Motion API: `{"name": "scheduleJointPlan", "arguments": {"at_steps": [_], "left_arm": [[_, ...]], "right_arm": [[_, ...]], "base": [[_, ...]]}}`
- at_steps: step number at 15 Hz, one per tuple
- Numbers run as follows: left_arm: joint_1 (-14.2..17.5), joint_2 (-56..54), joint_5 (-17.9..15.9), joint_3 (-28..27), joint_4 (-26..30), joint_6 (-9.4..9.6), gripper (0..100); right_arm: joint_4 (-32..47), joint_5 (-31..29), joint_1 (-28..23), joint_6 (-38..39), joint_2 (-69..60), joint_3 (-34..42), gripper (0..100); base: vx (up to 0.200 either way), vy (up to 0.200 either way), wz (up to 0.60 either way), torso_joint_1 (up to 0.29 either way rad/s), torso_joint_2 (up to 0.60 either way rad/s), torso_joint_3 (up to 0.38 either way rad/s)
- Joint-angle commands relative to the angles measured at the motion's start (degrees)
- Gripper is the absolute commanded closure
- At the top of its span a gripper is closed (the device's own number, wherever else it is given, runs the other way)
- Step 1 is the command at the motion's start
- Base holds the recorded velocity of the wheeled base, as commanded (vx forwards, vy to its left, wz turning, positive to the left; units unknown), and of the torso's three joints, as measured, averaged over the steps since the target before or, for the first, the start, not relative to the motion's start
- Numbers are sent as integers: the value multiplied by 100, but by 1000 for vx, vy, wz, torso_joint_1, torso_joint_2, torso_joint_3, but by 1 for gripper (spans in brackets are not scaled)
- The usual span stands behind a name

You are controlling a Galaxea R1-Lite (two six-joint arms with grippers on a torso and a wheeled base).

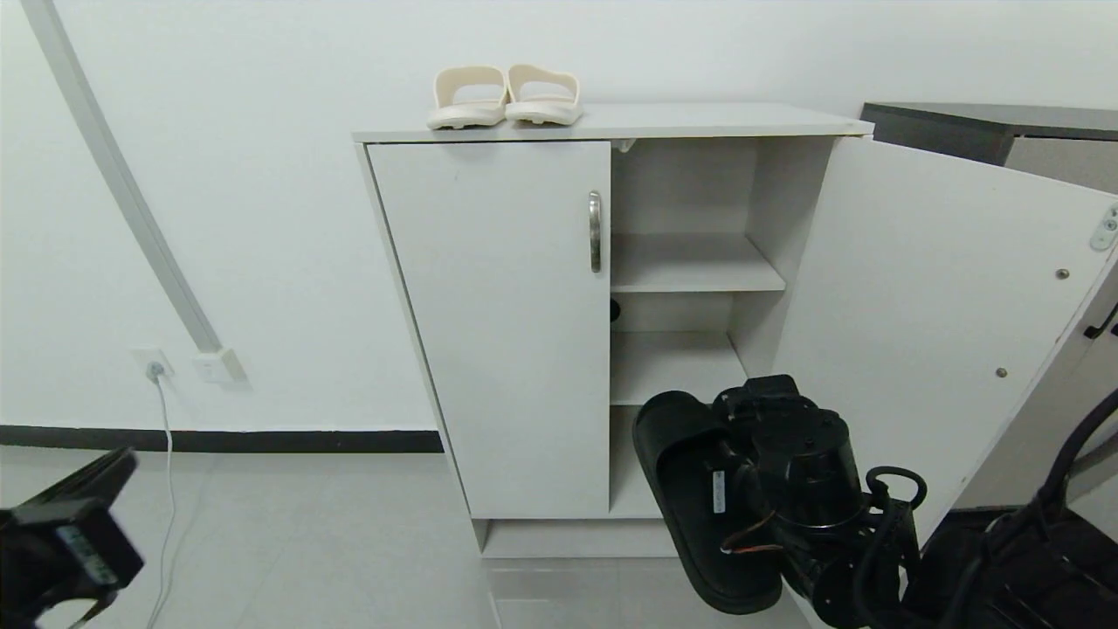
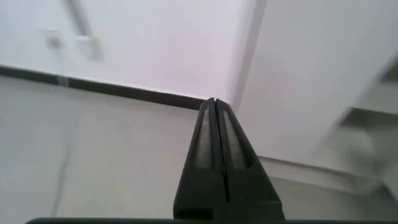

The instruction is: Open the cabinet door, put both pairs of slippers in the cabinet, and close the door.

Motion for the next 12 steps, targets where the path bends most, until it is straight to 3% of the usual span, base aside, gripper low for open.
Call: {"name": "scheduleJointPlan", "arguments": {"at_steps": [1, 3, 4, 5, 7, 9, 10, 12], "left_arm": [[1059, -1739, 201, 980, 173, 69, 100], [1604, -2715, 166, 1340, 762, 174, 100], [1657, -3023, 148, 1358, 1017, 227, 100], [1639, -3937, -124, 1358, 1852, 376, 100], [1657, -4851, -1135, 1270, 2836, 649, 100], [1657, -4851, -1768, 1367, 2537, 631, 100], [1648, -4851, -2357, 1367, 2573, 596, 100], [1648, -4851, -2902, 1358, 2863, 587, 100]], "right_arm": [[-3, 1, 2, 1, 50, 17, 100], [-3, 1, 2, 1, 67, 88, 100], [-3, 1, 11, 1, 85, 96, 100], [-3, 1, 11, 1, 94, 96, 100], [-3, 1, 20, -16, 94, 149, 100], [-3, 10, 55, -8, 111, 158, 100], [-12, 10, 55, 1, 138, 158, 100], [-12, 54, 73, 1, 155, 255, 100]], "base": [[0, 0, 0, 0, 0, 0], [0, 0, 0, 0, 0, 0], [0, 0, 0, 0, 0, 0], [0, 0, 0, 0, 0, 0], [0, 0, 0, 0, 0, 0], [0, 0, 0, 0, 0, 0], [0, 0, 0, 0, 0, 0], [0, 0, 0, 0, 0, 0]]}}
